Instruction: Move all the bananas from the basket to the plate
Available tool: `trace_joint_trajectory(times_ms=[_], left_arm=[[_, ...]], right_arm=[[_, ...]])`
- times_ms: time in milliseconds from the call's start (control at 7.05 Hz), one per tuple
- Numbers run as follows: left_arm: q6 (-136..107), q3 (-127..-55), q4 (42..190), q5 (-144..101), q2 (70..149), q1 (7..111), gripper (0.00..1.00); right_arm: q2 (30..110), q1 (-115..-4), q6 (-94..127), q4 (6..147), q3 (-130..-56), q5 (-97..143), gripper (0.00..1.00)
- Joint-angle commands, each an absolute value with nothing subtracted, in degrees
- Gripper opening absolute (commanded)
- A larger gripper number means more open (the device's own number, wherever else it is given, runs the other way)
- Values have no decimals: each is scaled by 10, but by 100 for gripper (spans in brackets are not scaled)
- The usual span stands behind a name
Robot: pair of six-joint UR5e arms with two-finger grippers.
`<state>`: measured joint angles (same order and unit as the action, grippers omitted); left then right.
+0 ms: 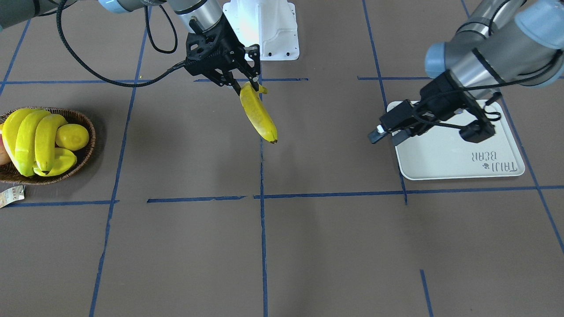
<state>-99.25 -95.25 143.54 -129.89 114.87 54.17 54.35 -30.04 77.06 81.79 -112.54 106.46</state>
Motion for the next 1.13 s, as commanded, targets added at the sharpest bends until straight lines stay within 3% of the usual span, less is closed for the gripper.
trace_joint_trajectory(times_ms=[0,992], left_arm=[[-1116,-962,1494,-1193,1189,449,98],[-1124,-955,1489,-1141,1231,367,95]], right_arm=[[536,-292,779,820,-1123,1056,1],[526,-288,780,819,-1129,1055,1]])
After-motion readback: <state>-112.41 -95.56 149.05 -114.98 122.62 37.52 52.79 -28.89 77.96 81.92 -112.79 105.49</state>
